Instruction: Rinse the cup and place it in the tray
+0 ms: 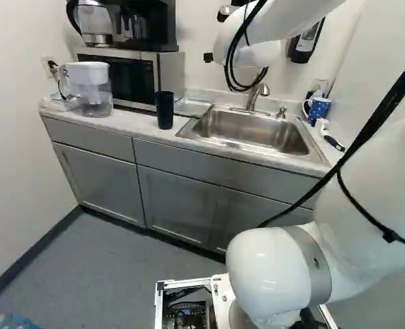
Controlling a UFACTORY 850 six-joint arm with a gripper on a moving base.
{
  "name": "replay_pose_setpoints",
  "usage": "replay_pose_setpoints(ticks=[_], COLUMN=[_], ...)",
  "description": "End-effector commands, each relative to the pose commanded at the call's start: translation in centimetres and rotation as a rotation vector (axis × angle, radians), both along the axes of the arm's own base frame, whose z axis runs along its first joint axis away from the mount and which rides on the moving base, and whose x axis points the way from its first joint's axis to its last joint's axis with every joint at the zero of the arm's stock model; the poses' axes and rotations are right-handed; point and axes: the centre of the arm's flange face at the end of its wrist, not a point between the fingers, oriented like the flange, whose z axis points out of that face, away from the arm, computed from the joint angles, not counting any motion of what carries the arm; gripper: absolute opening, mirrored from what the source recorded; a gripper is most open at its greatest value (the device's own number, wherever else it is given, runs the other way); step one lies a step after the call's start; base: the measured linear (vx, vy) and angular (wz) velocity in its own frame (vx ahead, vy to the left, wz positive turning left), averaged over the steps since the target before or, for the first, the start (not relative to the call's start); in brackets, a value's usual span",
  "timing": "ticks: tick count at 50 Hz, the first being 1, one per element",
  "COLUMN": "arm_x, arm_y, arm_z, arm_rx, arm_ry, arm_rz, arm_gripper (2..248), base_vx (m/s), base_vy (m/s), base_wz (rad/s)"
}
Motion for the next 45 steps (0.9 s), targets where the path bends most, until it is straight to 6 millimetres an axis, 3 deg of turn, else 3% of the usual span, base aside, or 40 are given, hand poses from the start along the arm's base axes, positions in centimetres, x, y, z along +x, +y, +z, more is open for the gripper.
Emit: replay_pose_setpoints(ticks=[45], arm_x=[5.8], arm_y=[-5.9], arm_z=[-0.8], arm_rx=[0.008], arm_ry=[0.108], arm_rz=[-0.108], arm_gripper=[247], base_vx=[0.000], base_vy=[0.000], base_wz=[0.000])
